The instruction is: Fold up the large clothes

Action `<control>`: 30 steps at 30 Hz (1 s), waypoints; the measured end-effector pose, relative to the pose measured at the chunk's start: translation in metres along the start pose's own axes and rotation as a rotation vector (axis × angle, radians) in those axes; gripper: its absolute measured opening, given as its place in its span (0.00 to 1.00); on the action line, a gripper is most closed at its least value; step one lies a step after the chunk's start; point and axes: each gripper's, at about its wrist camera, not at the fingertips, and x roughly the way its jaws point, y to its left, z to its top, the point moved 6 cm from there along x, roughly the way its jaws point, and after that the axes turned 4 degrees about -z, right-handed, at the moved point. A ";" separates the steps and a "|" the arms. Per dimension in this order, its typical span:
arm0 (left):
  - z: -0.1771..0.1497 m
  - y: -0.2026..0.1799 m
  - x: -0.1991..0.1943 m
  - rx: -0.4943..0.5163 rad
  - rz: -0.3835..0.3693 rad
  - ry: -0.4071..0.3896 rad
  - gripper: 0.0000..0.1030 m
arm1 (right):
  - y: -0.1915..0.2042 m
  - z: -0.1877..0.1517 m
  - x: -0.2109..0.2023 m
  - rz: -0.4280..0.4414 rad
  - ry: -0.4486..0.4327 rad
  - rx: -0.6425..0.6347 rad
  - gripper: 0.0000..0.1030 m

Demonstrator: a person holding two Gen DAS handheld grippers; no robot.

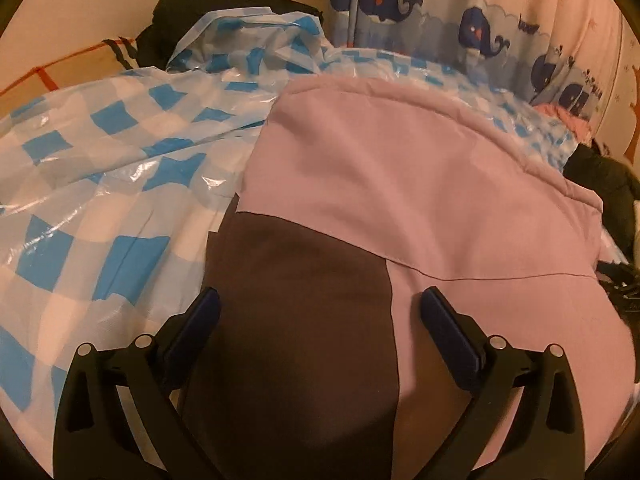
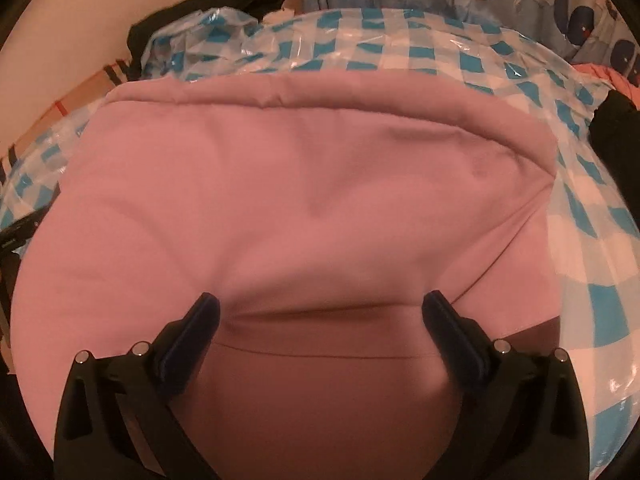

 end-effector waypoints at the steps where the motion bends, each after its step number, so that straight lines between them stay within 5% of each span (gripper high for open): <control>1: 0.001 0.001 -0.001 -0.002 -0.001 0.014 0.94 | 0.000 0.001 -0.002 0.003 0.017 0.002 0.95; 3: 0.000 0.002 -0.012 -0.008 0.003 0.041 0.93 | -0.004 0.002 -0.016 -0.021 0.039 0.011 0.95; 7: -0.026 0.005 -0.038 0.014 0.002 0.017 0.94 | -0.001 -0.028 -0.070 -0.010 -0.106 0.063 0.95; 10: -0.038 0.016 -0.034 -0.063 -0.100 0.062 0.94 | -0.002 -0.051 -0.037 0.029 -0.048 0.039 0.95; 14: -0.038 0.024 -0.076 -0.154 -0.131 0.052 0.93 | 0.011 -0.031 -0.066 -0.018 0.029 0.081 0.94; 17: -0.053 0.035 -0.113 -0.232 -0.221 0.025 0.93 | 0.082 -0.030 -0.127 0.047 -0.158 -0.122 0.94; 21: -0.089 0.065 -0.135 -0.502 -0.343 0.026 0.93 | 0.204 -0.068 -0.144 0.133 -0.196 -0.498 0.94; 25: -0.121 0.072 -0.137 -0.655 -0.418 0.043 0.93 | 0.305 -0.120 -0.123 0.004 -0.238 -0.911 0.94; 28: -0.137 0.059 -0.133 -0.660 -0.451 0.070 0.93 | 0.328 -0.121 -0.095 -0.096 -0.250 -0.981 0.94; 30: -0.141 0.046 -0.128 -0.646 -0.475 0.087 0.93 | 0.326 -0.107 -0.085 -0.095 -0.237 -0.910 0.95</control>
